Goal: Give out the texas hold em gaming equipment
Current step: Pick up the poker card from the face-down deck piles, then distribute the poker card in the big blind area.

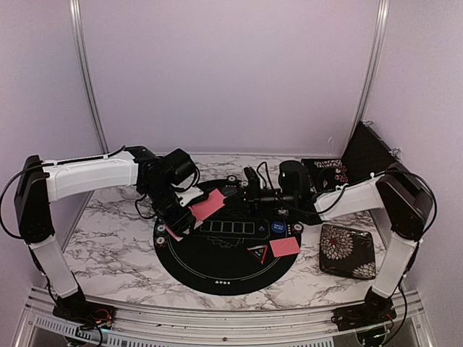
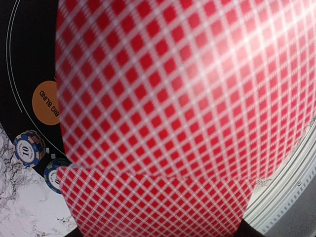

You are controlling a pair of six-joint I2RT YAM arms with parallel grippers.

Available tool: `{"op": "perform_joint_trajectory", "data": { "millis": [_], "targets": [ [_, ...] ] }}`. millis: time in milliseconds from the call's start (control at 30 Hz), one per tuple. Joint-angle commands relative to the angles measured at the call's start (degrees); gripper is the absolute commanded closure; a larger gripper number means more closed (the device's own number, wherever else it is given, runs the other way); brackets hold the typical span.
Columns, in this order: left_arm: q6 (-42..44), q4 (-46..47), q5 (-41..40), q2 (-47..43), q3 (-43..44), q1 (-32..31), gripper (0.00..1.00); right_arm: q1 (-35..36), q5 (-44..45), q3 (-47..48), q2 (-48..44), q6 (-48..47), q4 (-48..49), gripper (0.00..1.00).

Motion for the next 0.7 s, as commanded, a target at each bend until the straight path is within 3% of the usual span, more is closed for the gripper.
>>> {"op": "perform_joint_trajectory", "data": {
  "millis": [0,667],
  "targets": [
    [-0.66,1.39,0.41,-3.17,-1.18,0.90,0.45,-1.66,-1.47,1.04,-1.25,-0.16,0.09,1.00],
    [-2.08,2.31,-0.25,-8.45,-6.39,4.02,0.45,-5.04,-0.94,3.86,7.24,-2.89,-1.00,1.00]
  ]
}}
